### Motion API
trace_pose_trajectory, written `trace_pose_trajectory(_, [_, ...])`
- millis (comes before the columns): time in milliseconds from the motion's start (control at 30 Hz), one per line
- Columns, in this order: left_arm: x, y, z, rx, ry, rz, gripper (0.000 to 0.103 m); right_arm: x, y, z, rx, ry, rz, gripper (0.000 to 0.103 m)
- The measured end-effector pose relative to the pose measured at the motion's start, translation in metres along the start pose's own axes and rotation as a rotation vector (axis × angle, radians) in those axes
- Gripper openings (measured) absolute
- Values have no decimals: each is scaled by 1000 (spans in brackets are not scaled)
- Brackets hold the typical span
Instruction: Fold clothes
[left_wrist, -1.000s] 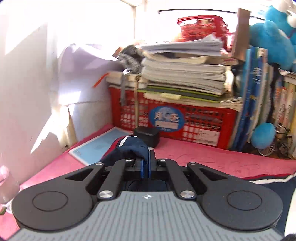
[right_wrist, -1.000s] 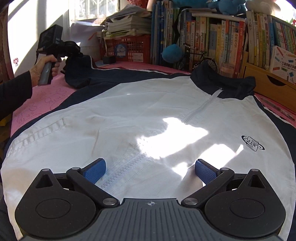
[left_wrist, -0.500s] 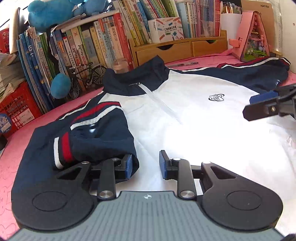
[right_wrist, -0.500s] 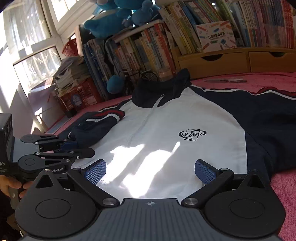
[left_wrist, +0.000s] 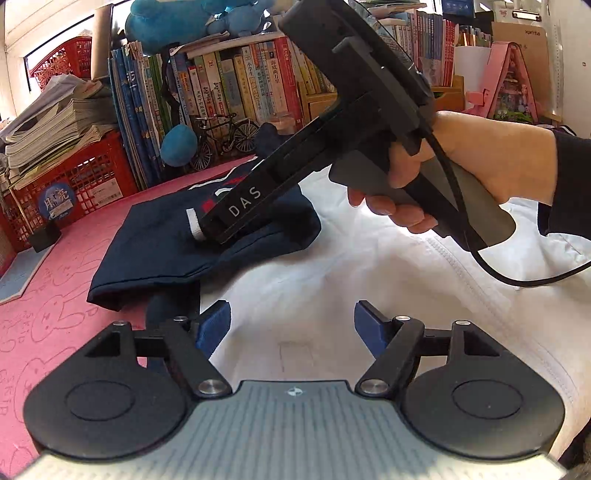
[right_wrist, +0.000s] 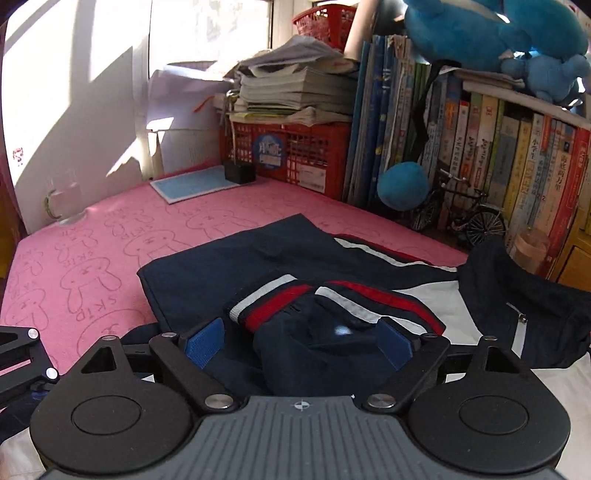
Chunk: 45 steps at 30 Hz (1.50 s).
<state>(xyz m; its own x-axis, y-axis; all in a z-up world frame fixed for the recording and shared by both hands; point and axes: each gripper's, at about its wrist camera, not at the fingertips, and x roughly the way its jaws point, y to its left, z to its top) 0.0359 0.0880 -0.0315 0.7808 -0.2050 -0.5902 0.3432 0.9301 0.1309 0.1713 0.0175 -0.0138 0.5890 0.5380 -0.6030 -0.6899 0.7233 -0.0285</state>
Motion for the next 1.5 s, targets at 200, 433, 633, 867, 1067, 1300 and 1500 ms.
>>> trace_pose_trajectory(200, [-3,25,-3,-58,1,78,74,-8,-38,-9,264,-72,-232,24])
trace_pose_trajectory(433, [14,48,19,-108,-40,184,77,-91,-137,-69,647,-192,-455,24])
trace_pose_trajectory(633, [36,59,29,-176,13,217,77,-95,-185,-123,852,-71,-504,27])
trace_pose_trajectory(867, [59,58,33,-81,25,401,79,-114,-185,-139,915,-162,-513,62])
trace_pose_trajectory(1067, [72,78,26,-110,71,477,83,-134,-178,-137,841,-173,-651,62])
trace_pose_trajectory(1300, [76,76,23,-98,84,494,83,-121,-155,-112,542,-253,-580,75])
trace_pose_trajectory(1500, [76,83,20,-114,80,494,91,-95,-181,-113,657,-110,-360,53])
